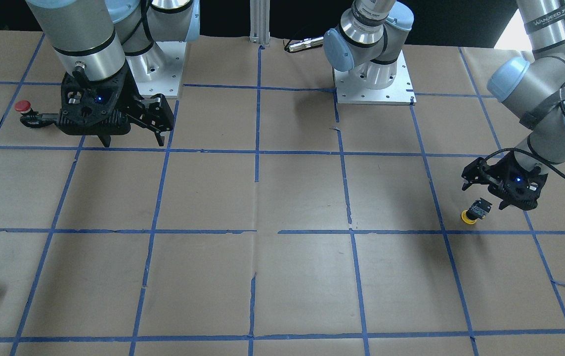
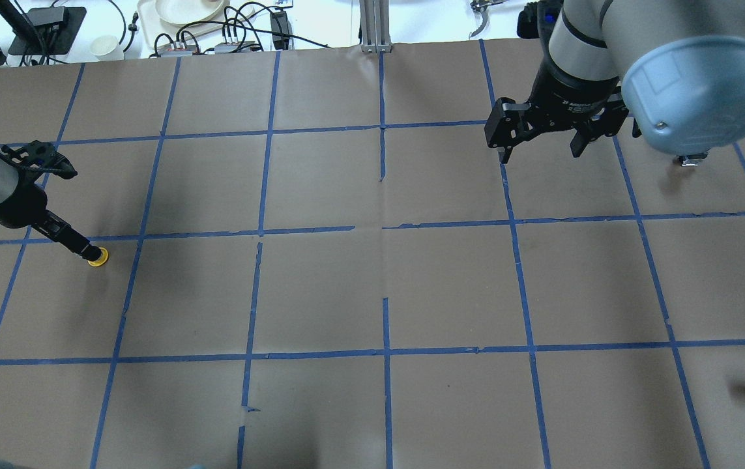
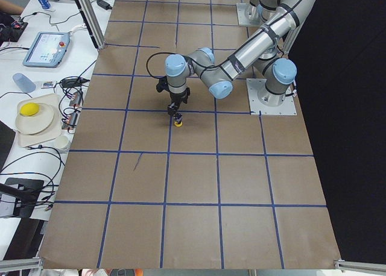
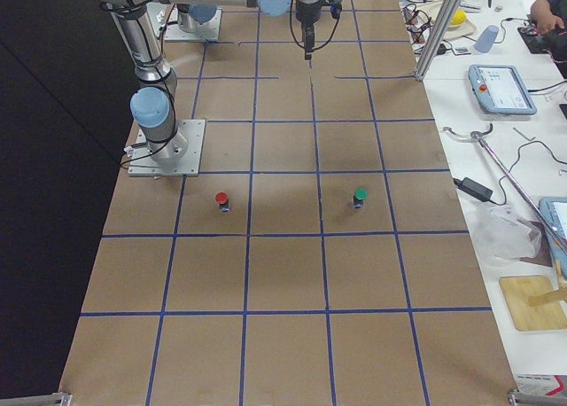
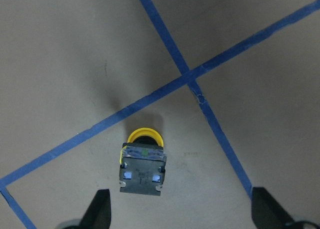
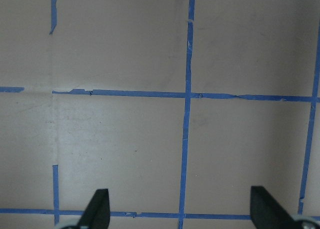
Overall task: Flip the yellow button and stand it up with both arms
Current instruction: 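Lower the left gripper and grasp the yellow button block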
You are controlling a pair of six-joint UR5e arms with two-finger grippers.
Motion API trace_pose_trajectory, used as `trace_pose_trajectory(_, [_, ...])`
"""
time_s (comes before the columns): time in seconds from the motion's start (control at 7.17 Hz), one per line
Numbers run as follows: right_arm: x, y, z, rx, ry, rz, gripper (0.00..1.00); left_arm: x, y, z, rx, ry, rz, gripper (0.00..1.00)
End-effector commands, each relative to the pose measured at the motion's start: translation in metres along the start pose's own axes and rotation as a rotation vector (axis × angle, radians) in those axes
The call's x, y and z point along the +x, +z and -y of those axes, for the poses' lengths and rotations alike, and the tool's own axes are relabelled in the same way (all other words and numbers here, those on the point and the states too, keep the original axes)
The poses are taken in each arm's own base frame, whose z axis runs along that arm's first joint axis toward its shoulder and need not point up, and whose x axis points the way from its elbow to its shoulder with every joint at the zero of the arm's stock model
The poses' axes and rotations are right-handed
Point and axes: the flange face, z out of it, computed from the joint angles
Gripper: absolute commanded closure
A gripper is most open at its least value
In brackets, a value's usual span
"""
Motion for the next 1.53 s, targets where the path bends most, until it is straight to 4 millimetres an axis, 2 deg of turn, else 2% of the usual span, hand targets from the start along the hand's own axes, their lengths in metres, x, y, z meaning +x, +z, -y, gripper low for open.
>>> trace_pose_trajectory(0.0, [0.0,0.001,0.001,-0.002,-0.001,0.0,0.0,-0.011,0.018,0.002,0.0,0.06,0.01,0.06])
trace_pose_trajectory(0.14, [0.0,0.0,0.0,0.001,-0.001,0.001,0.0,-0.011,0.023,0.003,0.002,0.058,0.003,0.08])
trace_pose_trajectory(0.28, [0.0,-0.001,-0.001,0.001,-0.001,0.001,0.0,-0.014,0.027,0.004,0.002,0.061,0.008,0.18])
trace_pose_trajectory(0.42, [0.0,-0.001,-0.001,0.001,-0.001,-0.001,0.0,-0.011,0.031,0.002,-0.004,0.06,0.0,0.33])
trace_pose_trajectory(0.56, [0.0,0.0,0.0,-0.001,-0.001,0.0,0.0,-0.011,0.031,0.002,-0.005,0.06,0.001,0.41])
trace_pose_trajectory(0.7, [0.0,-0.001,-0.001,0.001,-0.002,0.001,0.0,-0.01,0.033,0.002,-0.007,0.049,-0.003,0.71])
trace_pose_trajectory(0.84, [0.0,-0.001,-0.001,0.001,-0.002,0.001,0.0,-0.014,0.028,0.004,-0.003,0.052,0.008,0.9])
trace_pose_trajectory(0.98, [0.0,-0.001,-0.001,0.001,-0.002,0.001,0.0,-0.016,0.025,0.005,0.005,0.04,0.013,0.92])
trace_pose_trajectory(1.12, [0.0,0.0,0.0,-0.001,-0.001,-0.001,0.0,-0.015,-0.002,0.013,0.021,0.024,0.046,0.92])
trace_pose_trajectory(1.26, [0.001,0.0,0.0,0.001,-0.001,-0.003,0.0,-0.013,-0.025,0.02,0.009,-0.041,-0.034,0.92])
trace_pose_trajectory(1.4, [0.001,-0.003,0.0,0.01,-0.002,-0.01,0.0,-0.002,-0.046,0.031,0.011,-0.145,-0.173,0.92])
